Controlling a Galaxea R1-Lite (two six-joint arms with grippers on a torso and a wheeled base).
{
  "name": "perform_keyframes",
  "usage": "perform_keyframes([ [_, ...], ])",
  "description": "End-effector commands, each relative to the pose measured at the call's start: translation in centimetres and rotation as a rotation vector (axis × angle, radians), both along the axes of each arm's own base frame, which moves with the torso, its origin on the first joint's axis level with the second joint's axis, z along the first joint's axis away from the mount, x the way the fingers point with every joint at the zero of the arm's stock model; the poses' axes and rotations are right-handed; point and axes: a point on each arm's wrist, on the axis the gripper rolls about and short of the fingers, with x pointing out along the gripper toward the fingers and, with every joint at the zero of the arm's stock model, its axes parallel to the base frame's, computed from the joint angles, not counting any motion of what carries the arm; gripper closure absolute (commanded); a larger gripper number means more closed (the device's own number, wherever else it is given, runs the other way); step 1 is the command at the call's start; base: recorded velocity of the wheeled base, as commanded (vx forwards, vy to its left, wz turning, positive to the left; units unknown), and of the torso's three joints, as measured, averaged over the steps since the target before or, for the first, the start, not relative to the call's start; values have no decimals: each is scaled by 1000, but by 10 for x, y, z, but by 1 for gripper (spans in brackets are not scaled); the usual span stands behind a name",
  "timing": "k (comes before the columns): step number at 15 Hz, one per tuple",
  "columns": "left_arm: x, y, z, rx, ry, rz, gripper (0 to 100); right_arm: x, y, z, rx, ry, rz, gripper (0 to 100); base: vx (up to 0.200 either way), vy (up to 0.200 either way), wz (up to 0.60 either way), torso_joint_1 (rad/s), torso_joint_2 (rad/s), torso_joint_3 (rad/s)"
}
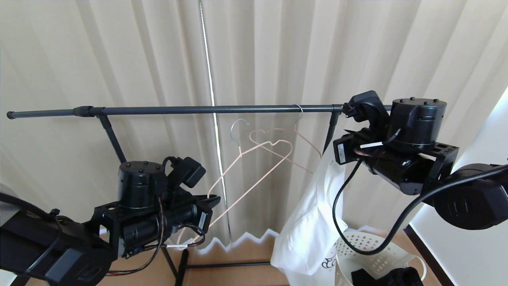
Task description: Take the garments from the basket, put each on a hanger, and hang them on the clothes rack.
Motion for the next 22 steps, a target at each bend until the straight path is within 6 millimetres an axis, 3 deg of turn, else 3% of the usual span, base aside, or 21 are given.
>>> perform_keyframes([
  [1, -5, 3, 3, -8, -4, -12, 100, 11, 5, -7, -17, 3, -59, 100, 0, 0, 0, 0, 0, 0],
  [7, -18, 12, 8, -87, -5, -148, 100, 31, 13, -19, -35, 9, -130, 100, 0, 0, 0, 0, 0, 0],
  [16, -26, 16, 6, -80, 0, -207, 100, 59, 0, -21, -30, -11, -237, 100, 0, 0, 0, 0, 0, 0],
  [22, -33, 17, 4, -81, -2, -271, 100, 62, 1, -20, -17, -18, -243, 100, 0, 0, 0, 0, 0, 0],
])
